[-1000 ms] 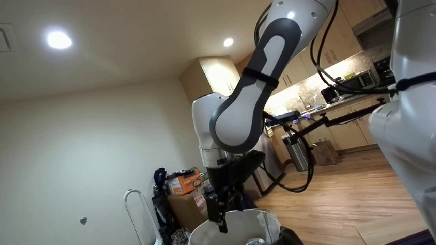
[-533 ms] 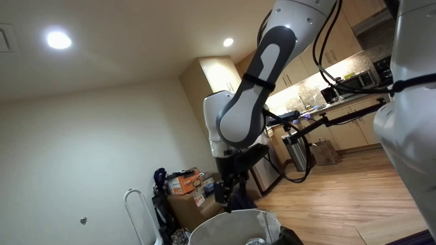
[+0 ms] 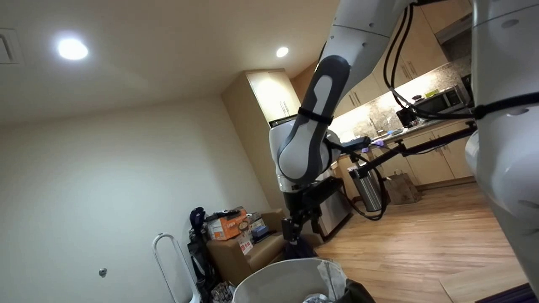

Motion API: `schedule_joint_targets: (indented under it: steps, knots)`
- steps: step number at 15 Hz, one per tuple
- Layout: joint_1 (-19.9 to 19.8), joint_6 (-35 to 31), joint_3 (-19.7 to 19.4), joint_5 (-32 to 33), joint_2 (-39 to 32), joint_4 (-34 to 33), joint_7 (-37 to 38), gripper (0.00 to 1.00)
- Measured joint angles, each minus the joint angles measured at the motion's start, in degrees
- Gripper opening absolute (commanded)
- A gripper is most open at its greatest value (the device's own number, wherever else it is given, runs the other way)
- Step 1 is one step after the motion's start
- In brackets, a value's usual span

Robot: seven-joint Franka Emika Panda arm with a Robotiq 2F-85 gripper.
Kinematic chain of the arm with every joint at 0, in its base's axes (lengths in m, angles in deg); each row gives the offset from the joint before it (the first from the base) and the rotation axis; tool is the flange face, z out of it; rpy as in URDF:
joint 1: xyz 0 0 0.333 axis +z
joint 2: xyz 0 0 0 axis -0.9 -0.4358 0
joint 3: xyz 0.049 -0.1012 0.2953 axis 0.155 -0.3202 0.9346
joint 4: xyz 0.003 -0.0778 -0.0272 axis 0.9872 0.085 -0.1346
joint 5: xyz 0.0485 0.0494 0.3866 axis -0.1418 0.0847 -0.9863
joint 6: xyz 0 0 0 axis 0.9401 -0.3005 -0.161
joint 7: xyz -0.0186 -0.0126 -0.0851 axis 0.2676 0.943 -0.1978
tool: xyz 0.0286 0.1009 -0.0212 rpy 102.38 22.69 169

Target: Take the clothes from the bag and put them on the couch

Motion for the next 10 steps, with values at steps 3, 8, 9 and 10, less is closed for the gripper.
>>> schedule_joint_targets:
  steps: [3,8,9,10]
  knots:
    - [-0.2,-1.6,0.1,0.2,-1.3,-0.3,0.0,1.0]
    - [-2.1,-9.4,-2.1,1.6,-15.5,-5.4,0.0,1.0]
    - [-2.2,-11.1,-2.8,1.6,-19.2,-6.8,0.0,1.0]
    - [-2.2,-12.8,-3.5,1.7,-22.4,-8.1,0.0,1.0]
